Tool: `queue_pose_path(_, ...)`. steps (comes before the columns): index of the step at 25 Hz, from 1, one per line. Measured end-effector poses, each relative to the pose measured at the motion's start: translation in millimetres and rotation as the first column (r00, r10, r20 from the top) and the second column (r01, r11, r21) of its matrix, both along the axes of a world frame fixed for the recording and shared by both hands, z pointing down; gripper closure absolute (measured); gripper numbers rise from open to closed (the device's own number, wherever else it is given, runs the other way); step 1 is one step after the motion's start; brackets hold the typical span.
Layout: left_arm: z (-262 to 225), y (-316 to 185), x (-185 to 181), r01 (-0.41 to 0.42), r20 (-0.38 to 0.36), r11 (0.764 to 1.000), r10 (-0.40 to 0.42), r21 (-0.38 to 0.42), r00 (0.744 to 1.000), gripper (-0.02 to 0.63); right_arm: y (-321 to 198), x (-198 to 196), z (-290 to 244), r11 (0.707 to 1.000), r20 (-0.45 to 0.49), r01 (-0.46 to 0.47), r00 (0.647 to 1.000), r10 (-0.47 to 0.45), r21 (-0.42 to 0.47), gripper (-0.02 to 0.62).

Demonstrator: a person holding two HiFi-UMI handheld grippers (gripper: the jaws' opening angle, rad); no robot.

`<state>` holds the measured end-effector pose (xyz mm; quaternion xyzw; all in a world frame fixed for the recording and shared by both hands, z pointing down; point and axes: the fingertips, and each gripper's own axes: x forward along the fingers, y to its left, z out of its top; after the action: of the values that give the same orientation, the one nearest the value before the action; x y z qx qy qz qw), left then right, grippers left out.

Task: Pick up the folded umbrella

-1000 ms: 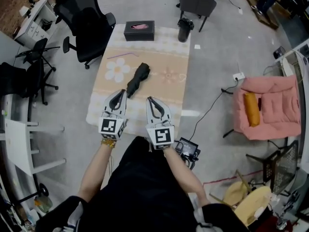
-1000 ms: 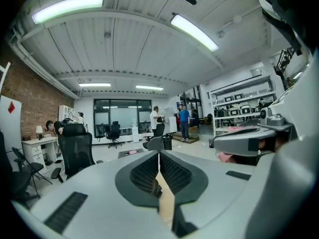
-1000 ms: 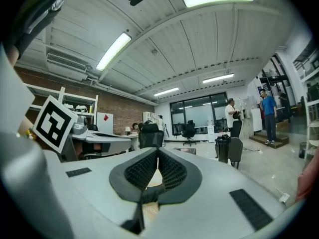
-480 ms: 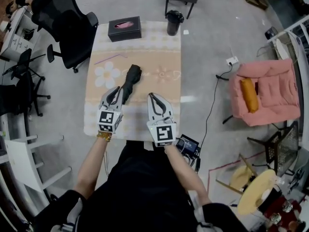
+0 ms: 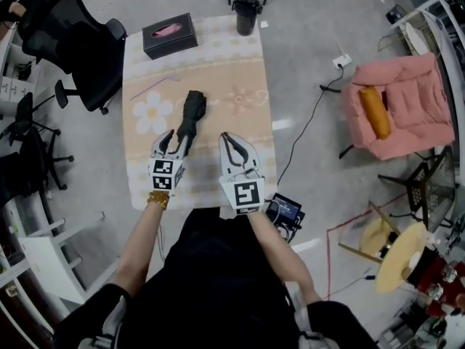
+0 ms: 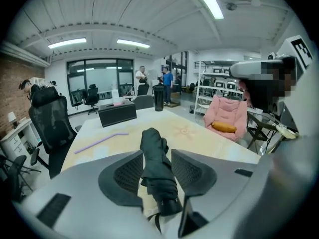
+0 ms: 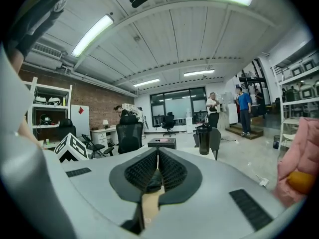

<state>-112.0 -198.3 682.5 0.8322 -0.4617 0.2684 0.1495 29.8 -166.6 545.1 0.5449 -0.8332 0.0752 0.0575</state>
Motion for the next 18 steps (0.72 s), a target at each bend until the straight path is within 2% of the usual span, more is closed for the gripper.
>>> queue_pose_path(3, 25, 3, 1, -0.005, 0.021, 0.997, 0.006, -0.076, 1.000, 0.372, -3, 3, 3, 1.000, 0.004, -0.024, 1.000, 0.024, -0.006, 0.578)
queue_pose_path(5, 36, 3, 2, 0.002, 0.032, 0.995, 0.002, -0.096, 0.999, 0.341, -5, 4, 4, 0.999, 0.006, -0.035, 0.999, 0.035, -0.008, 0.578)
queue_pose_path(18, 87, 10, 9, 0.039, 0.086, 0.981, -0.022, -0.190, 0.996, 0.333, -4, 9, 10, 0.999, -0.019, -0.041, 0.999, 0.040, -0.023, 0.578)
